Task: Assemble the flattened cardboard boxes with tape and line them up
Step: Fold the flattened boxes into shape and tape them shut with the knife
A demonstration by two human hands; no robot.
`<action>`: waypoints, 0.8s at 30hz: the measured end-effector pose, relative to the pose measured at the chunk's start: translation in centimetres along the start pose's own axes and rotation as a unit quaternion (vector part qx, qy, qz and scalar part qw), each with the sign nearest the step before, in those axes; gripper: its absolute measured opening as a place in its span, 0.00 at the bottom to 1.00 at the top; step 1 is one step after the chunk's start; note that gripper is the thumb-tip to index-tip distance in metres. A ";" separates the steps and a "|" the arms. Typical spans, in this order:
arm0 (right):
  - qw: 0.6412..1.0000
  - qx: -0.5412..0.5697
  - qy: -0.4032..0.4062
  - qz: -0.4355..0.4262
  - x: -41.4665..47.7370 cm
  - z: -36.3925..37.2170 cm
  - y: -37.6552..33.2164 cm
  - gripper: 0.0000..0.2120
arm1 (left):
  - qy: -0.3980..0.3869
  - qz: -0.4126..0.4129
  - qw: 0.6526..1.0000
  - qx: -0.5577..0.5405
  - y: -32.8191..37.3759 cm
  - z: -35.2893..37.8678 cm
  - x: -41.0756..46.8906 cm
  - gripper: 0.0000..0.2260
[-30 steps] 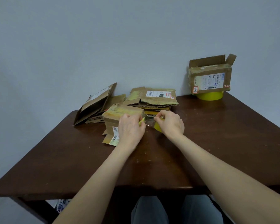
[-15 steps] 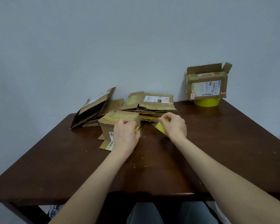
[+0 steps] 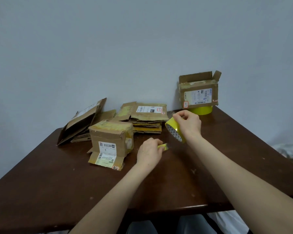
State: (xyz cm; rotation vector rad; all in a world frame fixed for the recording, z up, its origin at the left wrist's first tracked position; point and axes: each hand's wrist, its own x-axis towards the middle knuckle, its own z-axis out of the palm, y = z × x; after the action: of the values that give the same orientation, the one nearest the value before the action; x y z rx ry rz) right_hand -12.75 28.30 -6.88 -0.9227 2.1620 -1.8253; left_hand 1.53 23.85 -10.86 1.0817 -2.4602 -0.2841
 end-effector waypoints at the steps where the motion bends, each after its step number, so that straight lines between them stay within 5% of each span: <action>1: 1.000 0.002 0.008 0.001 0.3 -0.6 0.1 0.06 | -0.019 0.001 1.000 -0.009 0.6 0.8 0.0 0.13; 5: 1.000 -0.001 0.025 0.006 1.2 -2.5 0.8 0.06 | -0.051 0.003 0.998 -0.035 2.4 2.8 0.6 0.07; 10: 0.999 -0.034 0.025 -0.009 1.5 -3.8 1.3 0.05 | 0.153 0.091 0.978 -0.107 4.5 -0.4 4.2 0.11; 16: 0.998 -0.046 0.007 -0.038 1.2 -3.6 1.4 0.05 | 0.065 0.083 0.994 -0.025 6.7 -2.2 6.8 0.17; 24: 0.996 -0.056 -0.021 -0.072 1.0 -3.8 1.5 0.06 | 0.009 0.005 0.965 -0.262 6.9 -2.5 6.7 0.07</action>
State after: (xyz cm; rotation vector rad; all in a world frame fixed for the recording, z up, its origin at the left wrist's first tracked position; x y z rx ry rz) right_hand -15.96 31.07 -7.14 -1.1580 2.2444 -1.7429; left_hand -5.80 23.53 -4.19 0.8298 -2.1813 -0.8597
